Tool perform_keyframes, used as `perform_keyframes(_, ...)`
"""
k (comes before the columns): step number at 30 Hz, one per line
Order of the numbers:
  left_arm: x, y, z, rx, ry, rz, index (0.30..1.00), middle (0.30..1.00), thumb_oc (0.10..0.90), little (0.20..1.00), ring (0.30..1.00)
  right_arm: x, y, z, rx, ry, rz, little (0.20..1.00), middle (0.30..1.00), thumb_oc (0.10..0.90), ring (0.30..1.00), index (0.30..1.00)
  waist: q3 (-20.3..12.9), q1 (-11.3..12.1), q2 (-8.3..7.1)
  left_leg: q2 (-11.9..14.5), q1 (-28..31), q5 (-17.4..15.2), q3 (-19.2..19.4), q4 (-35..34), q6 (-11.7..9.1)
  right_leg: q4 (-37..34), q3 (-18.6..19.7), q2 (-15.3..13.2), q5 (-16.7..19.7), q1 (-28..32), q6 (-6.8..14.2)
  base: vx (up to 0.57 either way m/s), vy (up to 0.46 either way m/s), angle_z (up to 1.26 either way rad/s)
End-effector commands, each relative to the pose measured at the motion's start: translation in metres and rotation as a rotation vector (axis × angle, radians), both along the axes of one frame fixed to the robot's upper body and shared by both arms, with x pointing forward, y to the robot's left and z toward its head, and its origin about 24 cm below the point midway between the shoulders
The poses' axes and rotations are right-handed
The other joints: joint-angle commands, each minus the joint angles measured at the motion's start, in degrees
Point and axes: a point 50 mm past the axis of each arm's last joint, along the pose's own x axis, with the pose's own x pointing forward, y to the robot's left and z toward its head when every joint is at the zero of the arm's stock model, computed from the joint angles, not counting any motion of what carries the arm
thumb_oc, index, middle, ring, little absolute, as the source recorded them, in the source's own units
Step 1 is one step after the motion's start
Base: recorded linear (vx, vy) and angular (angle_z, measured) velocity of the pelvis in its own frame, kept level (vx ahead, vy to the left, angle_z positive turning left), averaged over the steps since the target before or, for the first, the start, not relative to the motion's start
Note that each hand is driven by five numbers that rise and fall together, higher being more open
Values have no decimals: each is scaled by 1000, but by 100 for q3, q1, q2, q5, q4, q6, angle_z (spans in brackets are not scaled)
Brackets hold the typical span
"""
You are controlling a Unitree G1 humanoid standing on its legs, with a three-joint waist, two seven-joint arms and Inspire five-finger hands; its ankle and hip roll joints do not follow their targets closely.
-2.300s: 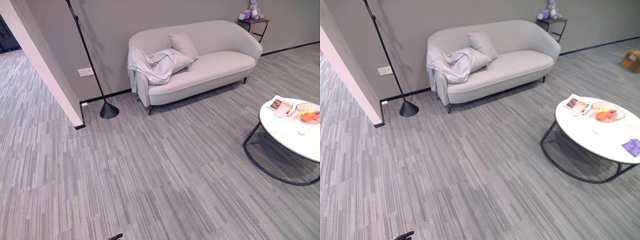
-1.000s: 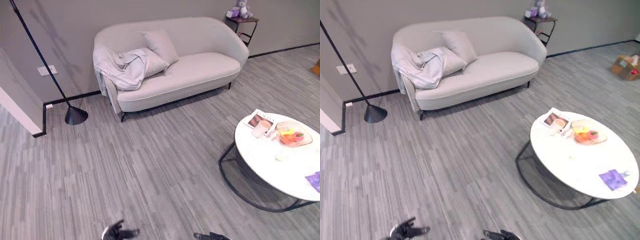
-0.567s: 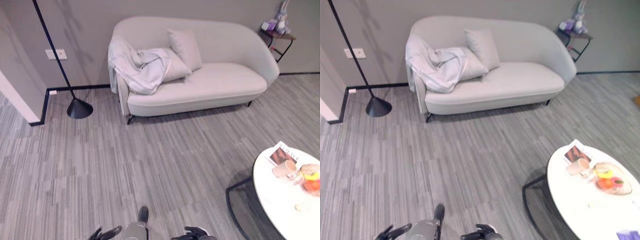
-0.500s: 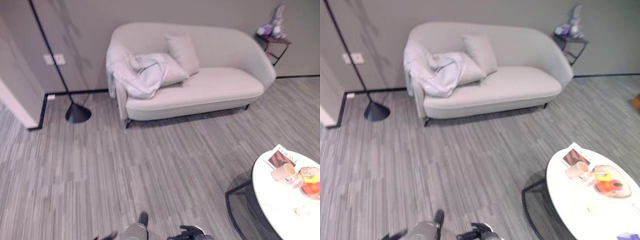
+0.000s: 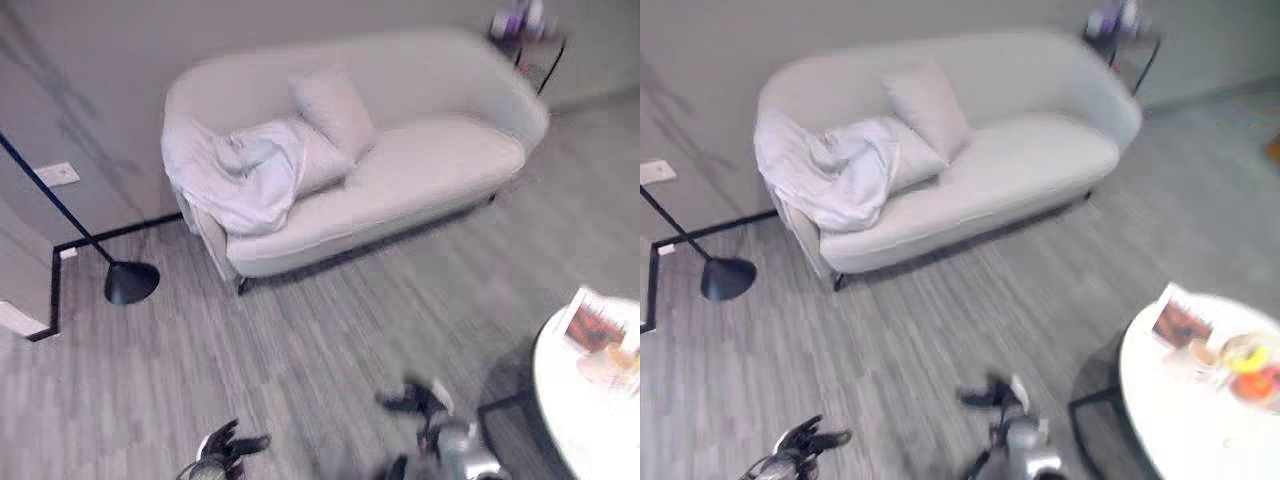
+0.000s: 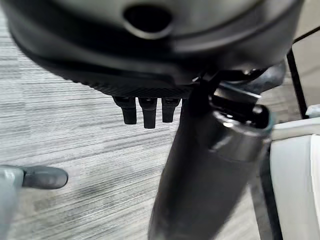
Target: Hang the clothes on the sofa on the clothes rack.
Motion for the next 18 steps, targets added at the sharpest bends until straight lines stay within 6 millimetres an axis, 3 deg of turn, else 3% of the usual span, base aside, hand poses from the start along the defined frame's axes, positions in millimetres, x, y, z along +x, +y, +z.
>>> perform_keyframes(1, -15, 32, 4, 112, 16, -1, 900, 900, 800, 900, 900, 20, -6, 28, -142, -137, 56, 900, 900, 800, 900, 900, -156, 242, -801, 382, 261, -192, 78, -392, -642, -931, 431, -146, 1679, 1203, 270, 487, -206, 102)
perform_keyframes(2, -15, 32, 4, 112, 16, -1, 900, 900, 800, 900, 900, 20, -6, 28, -142, -136, 56, 900, 900, 800, 900, 900, -153, 241, -798, 384, 266, -194, 77, -392, -642, -932, 428, -144, 1678, 1209, 270, 476, -267, 69)
perform_keyframes(3, -17, 39, 6, 141, 13, -1, 900, 900, 800, 900, 900, 13, -7, 25, -171, -121, 93, 900, 900, 800, 900, 900, -286, 215, -938, 543, 505, -281, -96, -392, -714, -636, 534, -17, 1816, 1228, 276, 493, -308, 109)
perform_keyframes(4, -15, 41, 7, 144, 0, 6, 900, 900, 800, 900, 900, 15, -10, 30, -192, -138, 102, 900, 900, 800, 900, 900, -356, 203, -916, 738, 586, -273, -158, -392, -754, -513, 539, 134, 1635, 1196, 231, 722, -490, 132)
perform_keyframes(5, -13, 37, 7, 139, -13, 4, 900, 900, 800, 900, 900, 21, -3, 39, -170, -185, 127, 900, 900, 800, 900, 900, -446, 199, -754, 1130, 563, 79, -215, -322, -859, -516, 380, 455, 1380, 1305, 110, 491, -375, 110)
perform_keyframes(7, -13, 34, 6, 133, -11, -3, 900, 900, 800, 900, 900, 22, 0, 39, -137, -193, 120, 900, 900, 800, 900, 900, -467, 194, -693, 1266, 466, 224, -261, -130, -904, -572, 290, 578, 1307, 1415, 32, 261, -229, 21)
perform_keyframes(9, -9, 26, 5, 117, -11, -31, 900, 900, 800, 900, 900, 26, 8, 35, 82, -206, 11, 900, 900, 800, 900, 900, -476, 246, -627, 1482, 57, 744, -333, 659, -1062, -732, 63, 805, 1114, 1748, -175, 261, -274, -38)
perform_keyframes(10, -1, 18, 5, 107, -18, -89, 900, 900, 800, 900, 900, 27, 20, 28, 280, -193, -80, 900, 900, 800, 900, 900, -385, 315, -717, 1584, -445, 1151, -293, 1556, -1092, -883, -145, 901, 941, 2082, -384, 216, -246, 12)
perform_keyframes(11, -1, 18, 5, 107, -18, -89, 900, 900, 800, 900, 900, 27, 20, 28, 280, -193, -80, 900, 900, 800, 900, 900, -386, 310, -716, 1585, -452, 1148, -299, 1562, -1092, -884, -150, 901, 941, 2082, -384, 212, -258, 54)
perform_keyframes(12, 4, 16, 6, 105, -28, -122, 900, 900, 800, 900, 900, 29, 26, 28, 327, -193, -88, 900, 900, 800, 900, 900, -295, 391, -805, 1594, -730, 1348, -247, 2141, -1041, -921, -187, 938, 866, 2246, -510, 119, -174, 52)
perform_keyframes(13, 7, 15, 7, 107, -34, -142, 900, 900, 800, 900, 900, 32, 30, 30, 347, -191, -69, 900, 900, 800, 900, 900, -228, 419, -863, 1648, -1043, 1329, -177, 2655, -961, -955, -225, 973, 796, 2354, -593, 228, -285, 21)
perform_keyframes(14, 18, 14, 12, 118, -75, -172, 900, 900, 800, 900, 900, 35, 29, 25, 357, -157, -90, 900, 900, 800, 900, 900, -109, 536, -945, 1706, -1471, 1102, 222, 2955, -867, -1000, -316, 958, 665, 2518, -653, 217, -194, 8)
perform_keyframes(16, 24, 14, 15, 127, -103, -173, 900, 900, 800, 900, 900, 40, 29, 25, 402, -143, -127, 900, 900, 800, 900, 900, -52, 655, -943, 1564, -1754, 747, 390, 2603, -857, -1000, -337, 937, 547, 2631, -614, 222, -37, 19)
perform_keyframes(17, 24, 13, 15, 125, -103, -171, 900, 900, 800, 900, 900, 42, 31, 24, 432, -137, -136, 900, 900, 800, 900, 900, -66, 673, -931, 1592, -1780, 704, 506, 2149, -885, -1000, -394, 912, 469, 2641, -557, 136, 45, 19)
perform_keyframes(18, 24, 13, 15, 125, -103, -171, 900, 900, 800, 900, 900, 42, 31, 24, 432, -137, -136, 900, 900, 800, 900, 900, -61, 675, -936, 1585, -1764, 712, 513, 2132, -883, -1000, -391, 906, 468, 2646, -555, 229, 168, 22)
